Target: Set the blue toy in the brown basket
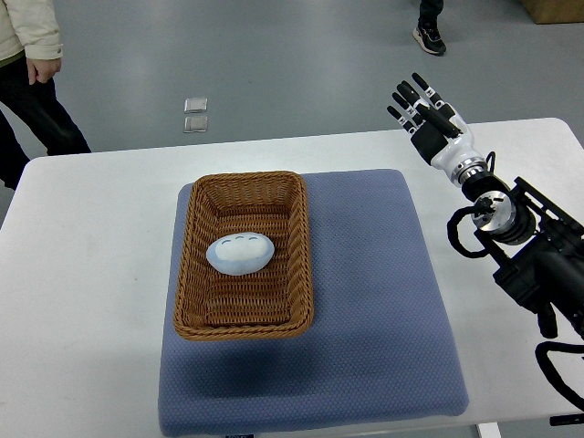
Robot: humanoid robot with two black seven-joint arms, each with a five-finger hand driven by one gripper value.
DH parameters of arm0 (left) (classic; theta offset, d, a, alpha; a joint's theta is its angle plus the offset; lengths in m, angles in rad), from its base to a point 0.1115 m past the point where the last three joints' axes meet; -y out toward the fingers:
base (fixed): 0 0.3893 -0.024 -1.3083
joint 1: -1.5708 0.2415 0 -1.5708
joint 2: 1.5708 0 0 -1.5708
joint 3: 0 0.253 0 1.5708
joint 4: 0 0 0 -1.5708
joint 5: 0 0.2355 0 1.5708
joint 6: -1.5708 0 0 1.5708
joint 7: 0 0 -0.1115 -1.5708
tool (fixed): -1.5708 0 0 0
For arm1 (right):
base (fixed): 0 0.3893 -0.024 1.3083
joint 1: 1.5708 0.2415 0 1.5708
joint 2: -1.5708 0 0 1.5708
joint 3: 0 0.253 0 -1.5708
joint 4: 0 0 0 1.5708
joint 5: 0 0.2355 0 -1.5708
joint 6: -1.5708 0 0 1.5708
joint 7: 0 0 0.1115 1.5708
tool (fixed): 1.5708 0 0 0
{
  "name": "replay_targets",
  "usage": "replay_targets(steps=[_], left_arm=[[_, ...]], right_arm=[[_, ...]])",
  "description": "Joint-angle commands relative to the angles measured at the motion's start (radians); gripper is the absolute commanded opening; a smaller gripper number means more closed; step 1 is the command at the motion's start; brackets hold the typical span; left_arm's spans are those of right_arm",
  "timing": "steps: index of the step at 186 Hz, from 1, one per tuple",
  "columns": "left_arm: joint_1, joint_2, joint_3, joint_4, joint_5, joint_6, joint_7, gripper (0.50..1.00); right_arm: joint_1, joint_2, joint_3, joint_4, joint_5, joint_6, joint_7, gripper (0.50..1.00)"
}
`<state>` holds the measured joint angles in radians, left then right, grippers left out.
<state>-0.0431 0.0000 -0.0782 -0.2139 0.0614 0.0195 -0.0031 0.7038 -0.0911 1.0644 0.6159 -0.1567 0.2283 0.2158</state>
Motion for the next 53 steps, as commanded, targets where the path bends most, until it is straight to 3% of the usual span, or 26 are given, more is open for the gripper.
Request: replay_targets(steps=[1,53], left_arm=[[0.0,0.0,0.0,-0.001,0.0,-0.001,0.0,1.0],[0.0,0.0,0.0,-0.001,0.0,0.0,0.0,1.0]], right_arm=[[-0.018,0.002,0.0,-0.001,0.014,0.009,0.016,0.897],[-0.026,0.013,0.0,-0.002,0.019,0.009,0.017,0.897]])
